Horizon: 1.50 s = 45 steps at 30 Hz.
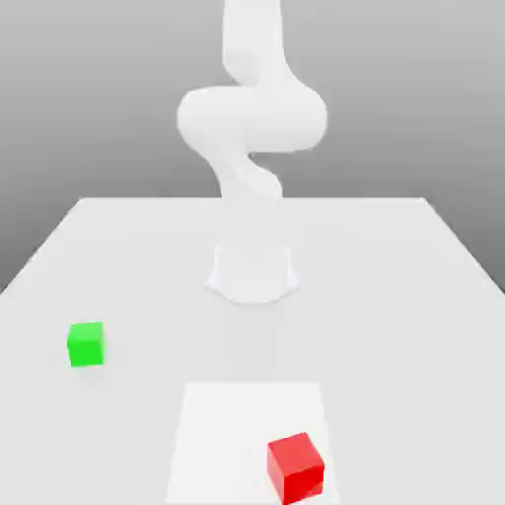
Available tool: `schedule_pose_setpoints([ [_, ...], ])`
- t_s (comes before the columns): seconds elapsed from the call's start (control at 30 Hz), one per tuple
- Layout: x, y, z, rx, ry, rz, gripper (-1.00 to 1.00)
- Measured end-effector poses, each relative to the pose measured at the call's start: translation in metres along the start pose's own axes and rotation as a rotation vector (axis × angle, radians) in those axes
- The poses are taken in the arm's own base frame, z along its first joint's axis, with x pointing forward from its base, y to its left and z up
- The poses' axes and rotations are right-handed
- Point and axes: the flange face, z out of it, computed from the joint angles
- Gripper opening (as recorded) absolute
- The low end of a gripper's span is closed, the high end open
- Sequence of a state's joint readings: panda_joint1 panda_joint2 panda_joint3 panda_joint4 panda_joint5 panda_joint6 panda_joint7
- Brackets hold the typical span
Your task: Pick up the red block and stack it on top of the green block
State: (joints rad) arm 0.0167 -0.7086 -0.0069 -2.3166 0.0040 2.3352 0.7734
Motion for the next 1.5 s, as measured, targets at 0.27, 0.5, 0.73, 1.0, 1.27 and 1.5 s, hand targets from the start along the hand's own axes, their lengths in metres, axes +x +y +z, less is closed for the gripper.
schedule_pose_setpoints([
  [0.27,-0.031,0.012,0.159,-0.135,-0.197,-0.098,0.0],
  [0.5,-0.088,0.047,0.28,-0.253,-0.362,-0.186,0.0],
  [0.73,-0.165,0.105,0.376,-0.371,-0.526,-0.28,0.0],
  [1.0,-0.228,0.165,0.454,-0.424,-0.594,-0.318,-1.0],
  [1.27,-0.224,0.161,0.448,-0.425,-0.595,-0.319,-1.0],
  [1.5,-0.16,0.175,0.392,-0.459,-0.559,-0.296,-1.0],
])
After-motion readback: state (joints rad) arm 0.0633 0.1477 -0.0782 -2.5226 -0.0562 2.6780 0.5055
